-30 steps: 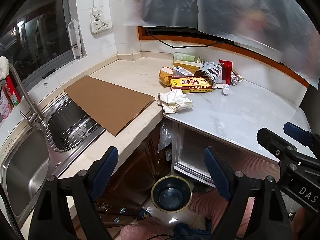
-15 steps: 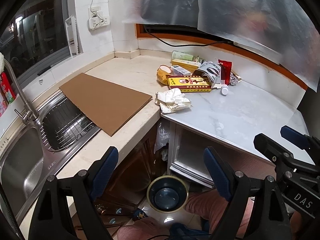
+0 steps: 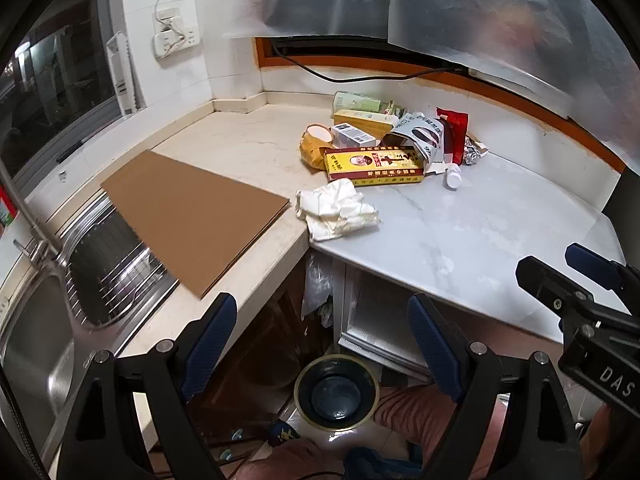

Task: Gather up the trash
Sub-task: 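Grasp the crumpled white tissue with the left gripper while the right grasps the white pill bottle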

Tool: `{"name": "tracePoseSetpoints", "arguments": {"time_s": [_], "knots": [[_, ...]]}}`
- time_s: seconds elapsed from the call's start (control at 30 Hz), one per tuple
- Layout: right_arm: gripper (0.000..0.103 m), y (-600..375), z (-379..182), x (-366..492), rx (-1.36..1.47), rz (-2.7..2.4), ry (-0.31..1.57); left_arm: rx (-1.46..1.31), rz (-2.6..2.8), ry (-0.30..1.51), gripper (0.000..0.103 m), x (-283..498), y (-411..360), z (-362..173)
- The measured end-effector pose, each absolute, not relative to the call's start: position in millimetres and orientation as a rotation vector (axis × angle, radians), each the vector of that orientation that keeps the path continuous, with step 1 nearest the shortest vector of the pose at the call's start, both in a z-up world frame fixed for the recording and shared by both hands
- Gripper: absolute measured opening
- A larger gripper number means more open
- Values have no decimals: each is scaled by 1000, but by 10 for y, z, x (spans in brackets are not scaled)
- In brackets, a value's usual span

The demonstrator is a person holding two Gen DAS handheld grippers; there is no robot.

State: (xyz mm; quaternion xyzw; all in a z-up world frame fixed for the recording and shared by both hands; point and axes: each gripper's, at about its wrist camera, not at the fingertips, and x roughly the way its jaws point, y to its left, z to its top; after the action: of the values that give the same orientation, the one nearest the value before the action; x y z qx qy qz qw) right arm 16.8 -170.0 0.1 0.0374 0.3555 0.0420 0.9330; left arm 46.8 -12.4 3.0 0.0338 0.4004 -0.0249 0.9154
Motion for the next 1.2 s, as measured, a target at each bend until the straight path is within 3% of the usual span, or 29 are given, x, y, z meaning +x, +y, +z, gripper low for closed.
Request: {"name": "tracePoseSetpoints", "arguments": {"time_s": [0.5, 0.83, 1.2], "knots": [[76, -2240, -124, 1108, 152, -8, 780, 96, -133, 890, 86, 1510, -173, -160], [76, -2384, -247, 1648, 196, 14, 827, -67, -201, 1007, 86, 1980, -8, -450], [64, -2617, -502, 2143, 318, -16, 893, -90, -137, 1081, 86, 2353, -173, -779]]}}
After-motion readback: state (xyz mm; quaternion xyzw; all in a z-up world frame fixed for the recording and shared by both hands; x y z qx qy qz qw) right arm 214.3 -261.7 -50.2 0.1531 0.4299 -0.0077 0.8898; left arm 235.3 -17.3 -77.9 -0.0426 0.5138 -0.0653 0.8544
